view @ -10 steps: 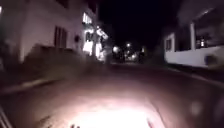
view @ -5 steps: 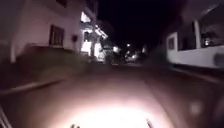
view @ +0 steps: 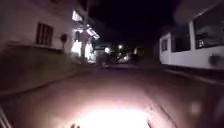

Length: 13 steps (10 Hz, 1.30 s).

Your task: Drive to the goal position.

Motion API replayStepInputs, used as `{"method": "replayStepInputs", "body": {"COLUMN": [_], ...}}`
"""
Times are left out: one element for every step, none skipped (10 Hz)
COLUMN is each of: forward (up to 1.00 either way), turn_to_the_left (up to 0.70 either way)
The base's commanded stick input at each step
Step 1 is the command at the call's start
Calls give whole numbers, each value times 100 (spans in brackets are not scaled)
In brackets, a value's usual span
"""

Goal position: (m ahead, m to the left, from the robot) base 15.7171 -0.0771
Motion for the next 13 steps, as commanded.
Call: {"method": "replayStepInputs", "body": {"forward": [100, 100, 100, 100, 100, 100, 100, 100, 100, 100, 100, 100, 100], "turn_to_the_left": [0, -2, -18, -27, -10, 0, 0, 0, 0, 0, 0, 0, 0]}}
